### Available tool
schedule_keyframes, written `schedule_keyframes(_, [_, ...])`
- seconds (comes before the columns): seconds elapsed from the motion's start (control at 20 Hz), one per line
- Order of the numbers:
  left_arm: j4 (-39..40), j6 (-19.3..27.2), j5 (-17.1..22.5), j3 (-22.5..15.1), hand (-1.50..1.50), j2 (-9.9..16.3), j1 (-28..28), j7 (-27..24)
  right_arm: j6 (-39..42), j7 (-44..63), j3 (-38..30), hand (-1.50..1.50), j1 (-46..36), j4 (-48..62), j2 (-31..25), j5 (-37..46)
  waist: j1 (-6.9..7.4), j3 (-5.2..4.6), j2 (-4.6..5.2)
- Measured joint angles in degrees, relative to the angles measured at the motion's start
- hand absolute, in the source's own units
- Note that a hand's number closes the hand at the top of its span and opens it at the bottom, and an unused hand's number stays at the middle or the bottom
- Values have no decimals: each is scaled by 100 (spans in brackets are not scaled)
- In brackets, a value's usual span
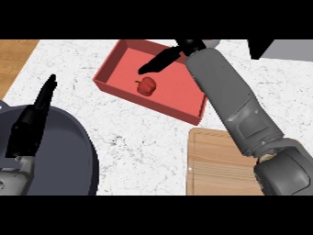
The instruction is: Pick the bell pepper from the cutting board and place it in the cardboard box
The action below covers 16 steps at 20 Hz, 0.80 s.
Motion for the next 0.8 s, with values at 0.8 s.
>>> schedule_keyframes(0.8, [-69,-52,29,73,0,25,17,-96,938,-14,-1112,-150,231,214,-2023,-915,37,10,129])
